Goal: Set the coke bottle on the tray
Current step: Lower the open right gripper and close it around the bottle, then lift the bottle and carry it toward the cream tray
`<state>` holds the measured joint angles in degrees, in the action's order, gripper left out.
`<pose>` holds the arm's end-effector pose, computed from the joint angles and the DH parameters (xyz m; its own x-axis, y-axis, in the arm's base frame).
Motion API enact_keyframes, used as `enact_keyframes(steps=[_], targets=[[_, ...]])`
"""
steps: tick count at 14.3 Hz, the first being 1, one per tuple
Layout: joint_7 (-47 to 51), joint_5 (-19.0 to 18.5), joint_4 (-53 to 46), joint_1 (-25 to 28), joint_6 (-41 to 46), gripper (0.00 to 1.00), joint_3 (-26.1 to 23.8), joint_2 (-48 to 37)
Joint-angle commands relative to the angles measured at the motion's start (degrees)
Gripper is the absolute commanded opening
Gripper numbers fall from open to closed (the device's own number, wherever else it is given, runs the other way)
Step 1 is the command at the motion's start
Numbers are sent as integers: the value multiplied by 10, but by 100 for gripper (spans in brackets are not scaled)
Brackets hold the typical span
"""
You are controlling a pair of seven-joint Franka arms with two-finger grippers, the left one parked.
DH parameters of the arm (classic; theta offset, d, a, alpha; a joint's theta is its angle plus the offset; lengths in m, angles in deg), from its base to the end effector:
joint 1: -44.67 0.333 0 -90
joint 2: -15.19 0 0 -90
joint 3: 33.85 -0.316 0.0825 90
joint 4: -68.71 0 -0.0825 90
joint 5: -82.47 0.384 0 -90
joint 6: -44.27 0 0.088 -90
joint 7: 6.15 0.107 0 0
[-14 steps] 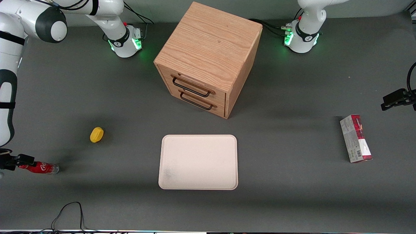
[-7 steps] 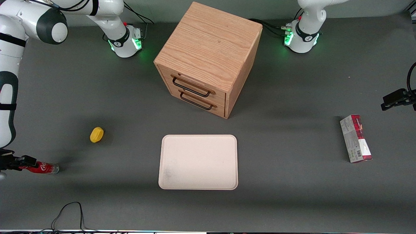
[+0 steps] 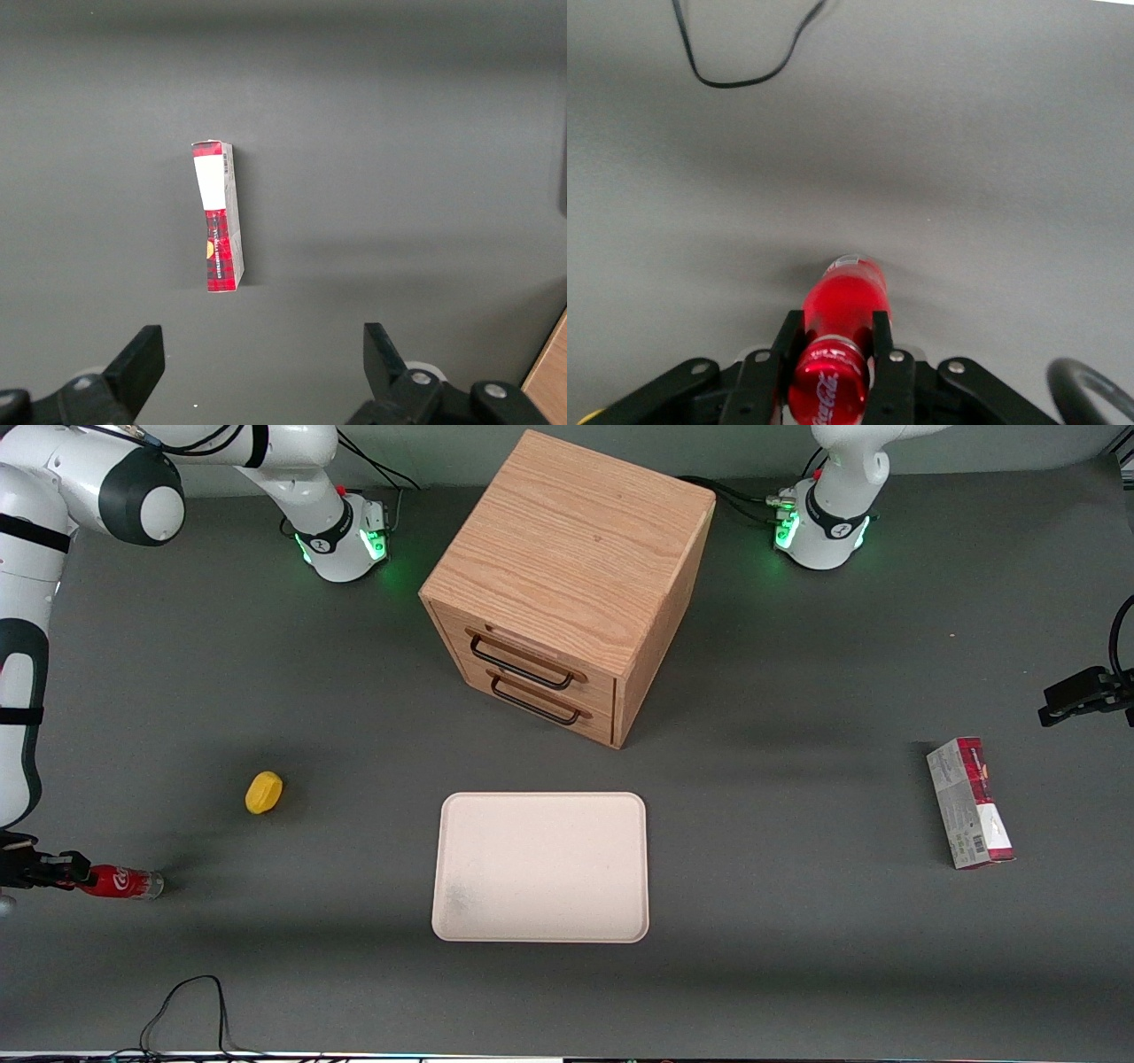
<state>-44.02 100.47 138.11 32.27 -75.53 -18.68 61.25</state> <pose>0.7079 -0.2882 0.3154 0.9829 0.1223 0.1376 0.1256 -0.9919 -0.0159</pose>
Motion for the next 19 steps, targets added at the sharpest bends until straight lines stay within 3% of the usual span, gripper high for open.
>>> enact_keyframes(steps=[1, 3, 6, 9, 11, 14, 16, 19], targets=[[66, -31, -10, 31, 40, 0, 0, -36], [134, -72, -27, 61, 86, 0, -2, -69], [232, -75, -53, 118, 163, 0, -2, -121], [361, -105, -108, 185, 259, 0, -19, -140], [476, -131, -117, 199, 268, 0, -95, -147], [625, -235, -118, 204, 237, 0, -236, -141], [676, -260, -115, 206, 205, 0, -286, -129], [734, -307, -101, 223, 132, 0, -316, -87]])
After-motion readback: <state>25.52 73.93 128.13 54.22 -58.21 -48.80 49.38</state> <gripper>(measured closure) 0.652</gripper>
